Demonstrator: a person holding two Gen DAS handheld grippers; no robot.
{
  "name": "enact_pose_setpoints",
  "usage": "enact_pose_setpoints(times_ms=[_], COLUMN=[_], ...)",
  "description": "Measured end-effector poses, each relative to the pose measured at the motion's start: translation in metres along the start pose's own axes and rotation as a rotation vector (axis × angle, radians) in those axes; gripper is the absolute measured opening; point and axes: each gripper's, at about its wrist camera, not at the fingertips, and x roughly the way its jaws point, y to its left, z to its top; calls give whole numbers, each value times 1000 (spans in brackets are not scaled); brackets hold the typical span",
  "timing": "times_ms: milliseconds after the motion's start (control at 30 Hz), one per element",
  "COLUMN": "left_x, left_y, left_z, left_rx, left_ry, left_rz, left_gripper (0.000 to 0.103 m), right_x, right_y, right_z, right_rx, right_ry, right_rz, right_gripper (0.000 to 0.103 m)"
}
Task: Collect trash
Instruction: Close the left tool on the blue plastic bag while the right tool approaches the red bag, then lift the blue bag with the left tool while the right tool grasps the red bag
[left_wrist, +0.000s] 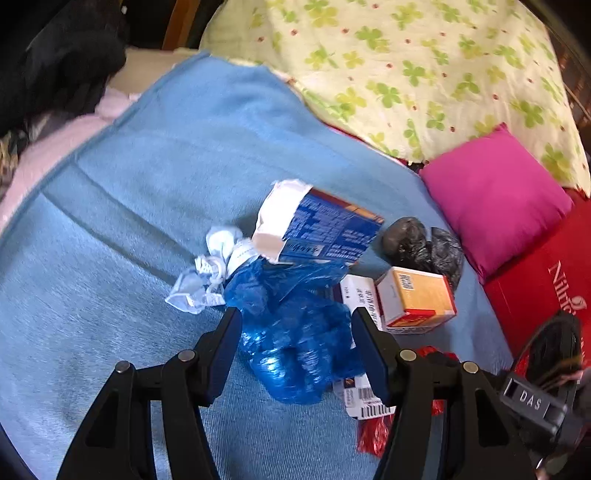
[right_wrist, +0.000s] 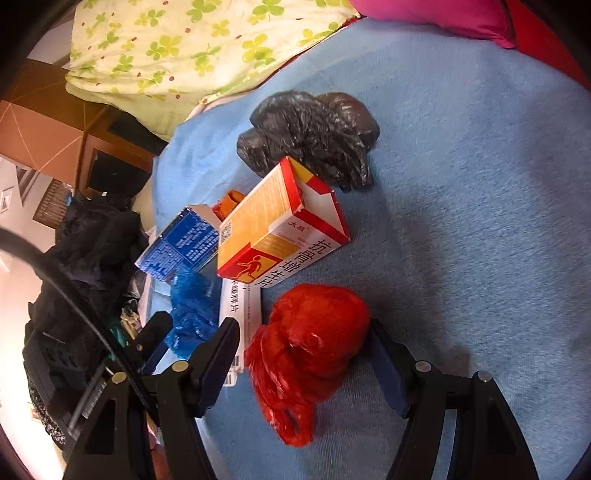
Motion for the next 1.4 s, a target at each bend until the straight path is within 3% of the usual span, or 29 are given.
enact_pose_setpoints(times_ms=[33, 100, 133, 267, 367, 600, 867, 1033, 1200, 1400], left_x=[2, 6, 7, 6, 2, -17, -68, -91, -114, -134], left_y=[1, 6, 7, 5, -1, -4, -26, -57, -88, -121], left_z=[-1, -1, -1, -3, -5, -16, -33, -51, -60, -70], left_rx=[-11, -34, -41, -24, 14, 45, 163, 259, 354, 436], left_ry=[9, 22, 27, 22, 8, -26, -173, -209, -264, -315], left_rz=[-1, -17, -27, -44, -33, -33, 92, 230, 292, 311], left_gripper=[62, 62, 62, 44, 38, 31, 31, 31, 31, 31], right_x=[1, 2, 5, 4, -3, -24, -58, -80, -107, -143], right_y=[2, 7, 9, 16, 21, 32, 40, 43, 42, 40], right_z=[0, 0, 0, -3, -6, -11, -12, -15, -19, -26], right_rx=[-10, -33, -44, -77, -108, -156, -237, -286, -336, -392], right_ry=[-12, -24, -15, -33, -63, -109, -195, -253, -320, -426], right_rz=[-10, -24, -26, -42, -54, -41, -19, -11, -2, 18], right_gripper=[72, 51, 49, 47, 46, 46, 46, 46, 46, 46])
